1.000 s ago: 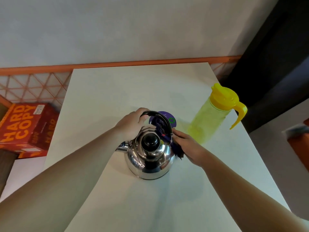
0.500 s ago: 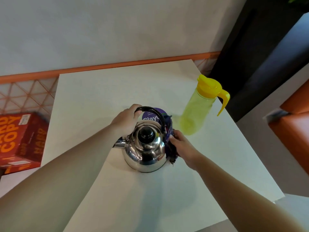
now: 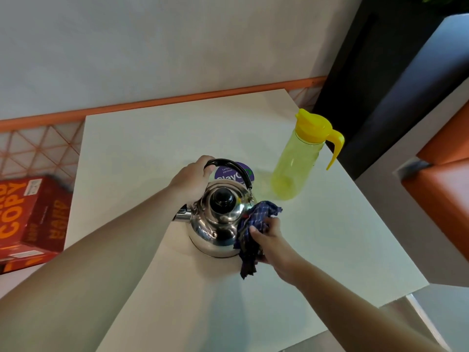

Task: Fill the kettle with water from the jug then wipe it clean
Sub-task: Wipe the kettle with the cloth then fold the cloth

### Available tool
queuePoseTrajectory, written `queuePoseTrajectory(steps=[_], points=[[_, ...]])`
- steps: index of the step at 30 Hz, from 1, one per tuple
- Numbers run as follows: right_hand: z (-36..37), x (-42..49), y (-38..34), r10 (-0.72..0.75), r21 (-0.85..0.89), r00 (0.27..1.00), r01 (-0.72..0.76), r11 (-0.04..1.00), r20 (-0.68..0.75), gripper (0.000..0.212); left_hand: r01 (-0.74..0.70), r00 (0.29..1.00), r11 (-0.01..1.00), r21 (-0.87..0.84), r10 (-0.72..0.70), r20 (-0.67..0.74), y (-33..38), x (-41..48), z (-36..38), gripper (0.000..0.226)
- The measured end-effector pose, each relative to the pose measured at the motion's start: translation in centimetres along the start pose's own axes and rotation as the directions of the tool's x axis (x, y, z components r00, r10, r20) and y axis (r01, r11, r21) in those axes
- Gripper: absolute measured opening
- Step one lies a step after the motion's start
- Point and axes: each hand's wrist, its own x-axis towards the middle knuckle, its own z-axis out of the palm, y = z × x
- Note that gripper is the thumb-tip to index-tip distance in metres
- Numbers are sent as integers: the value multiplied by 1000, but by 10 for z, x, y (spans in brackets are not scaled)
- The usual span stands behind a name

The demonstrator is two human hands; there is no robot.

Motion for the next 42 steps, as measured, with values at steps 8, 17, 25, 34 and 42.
queuePoseTrajectory(steps=[8, 17, 25, 34, 42], points=[[21, 1, -12, -259, -318, 934, 174, 932, -247, 27, 16, 1000, 1000, 8, -16, -18, -1, -2, -1, 36], [40, -48, 13, -445, -499, 895, 403, 767, 38, 25, -477, 796, 866, 147, 497, -344, 23, -90, -7, 27], [82, -47, 14, -599, -636, 647, 720, 276, 473, 31, -58, 979, 936, -347, -15, -204, -51, -185, 18, 34], [138, -28, 35, -242, -728, 710, 686, 23, 661, 70, 346, 909, 932, -110, -362, -206, -127, -219, 17, 45], [122, -22, 37, -108, -720, 723, 690, 73, 683, 68, 284, 958, 899, 332, -254, -133, -143, -231, 33, 49]])
